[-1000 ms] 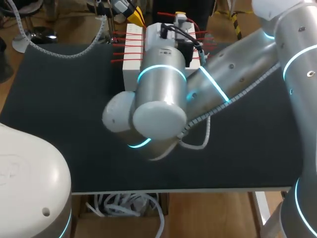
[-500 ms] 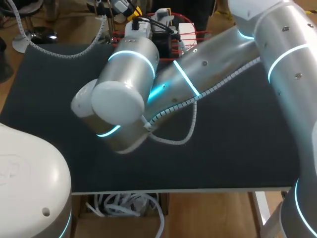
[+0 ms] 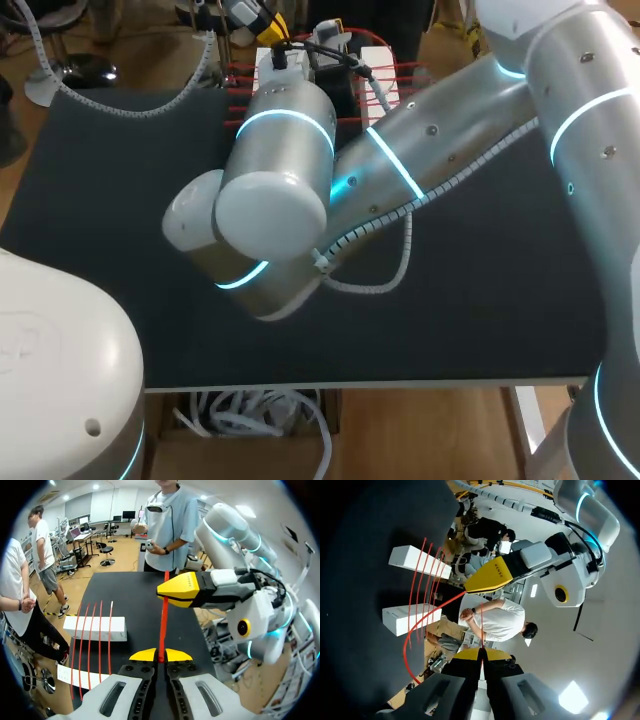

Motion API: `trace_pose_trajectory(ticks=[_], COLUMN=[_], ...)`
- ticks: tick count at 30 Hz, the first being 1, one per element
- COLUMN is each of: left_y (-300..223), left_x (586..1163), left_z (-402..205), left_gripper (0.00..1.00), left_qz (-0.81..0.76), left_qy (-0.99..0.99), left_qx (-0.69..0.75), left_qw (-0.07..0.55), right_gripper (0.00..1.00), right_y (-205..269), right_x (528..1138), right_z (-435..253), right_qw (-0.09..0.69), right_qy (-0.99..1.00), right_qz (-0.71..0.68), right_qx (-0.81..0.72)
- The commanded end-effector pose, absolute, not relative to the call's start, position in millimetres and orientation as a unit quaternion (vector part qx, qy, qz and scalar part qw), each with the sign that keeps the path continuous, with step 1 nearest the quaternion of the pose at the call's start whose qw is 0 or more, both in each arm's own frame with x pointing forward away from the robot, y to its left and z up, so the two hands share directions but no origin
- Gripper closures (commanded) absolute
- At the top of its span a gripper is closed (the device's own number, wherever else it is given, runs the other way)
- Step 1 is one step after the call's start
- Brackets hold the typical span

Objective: Grab the tape and strap the tape.

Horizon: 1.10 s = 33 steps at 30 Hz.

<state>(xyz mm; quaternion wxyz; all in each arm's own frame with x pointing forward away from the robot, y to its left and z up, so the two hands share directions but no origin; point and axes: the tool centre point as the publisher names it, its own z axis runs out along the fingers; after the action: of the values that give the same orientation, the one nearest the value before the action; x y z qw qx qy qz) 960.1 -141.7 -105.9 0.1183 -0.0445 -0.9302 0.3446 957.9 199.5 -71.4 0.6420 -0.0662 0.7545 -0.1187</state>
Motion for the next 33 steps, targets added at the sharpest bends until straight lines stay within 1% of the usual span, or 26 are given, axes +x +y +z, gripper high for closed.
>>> trace_pose_trajectory(ticks=[1,33], left_y=[-141.5,-141.5], left_x=[960.5,960.5], left_z=[-105.0,-105.0], left_gripper=[1.0,1.0], left_qz=[0.343,0.343], left_qy=[-0.931,-0.931], left_qx=[-0.045,-0.045], left_qw=[0.119,0.119], right_gripper=[1.0,1.0], right_y=[200.3,225.3], right_x=[959.3,963.3], right_z=[-73.9,-78.7], right_qw=[0.64,0.63], right_qy=[0.755,0.762], right_qz=[-0.122,-0.129], right_qx=[-0.074,-0.078])
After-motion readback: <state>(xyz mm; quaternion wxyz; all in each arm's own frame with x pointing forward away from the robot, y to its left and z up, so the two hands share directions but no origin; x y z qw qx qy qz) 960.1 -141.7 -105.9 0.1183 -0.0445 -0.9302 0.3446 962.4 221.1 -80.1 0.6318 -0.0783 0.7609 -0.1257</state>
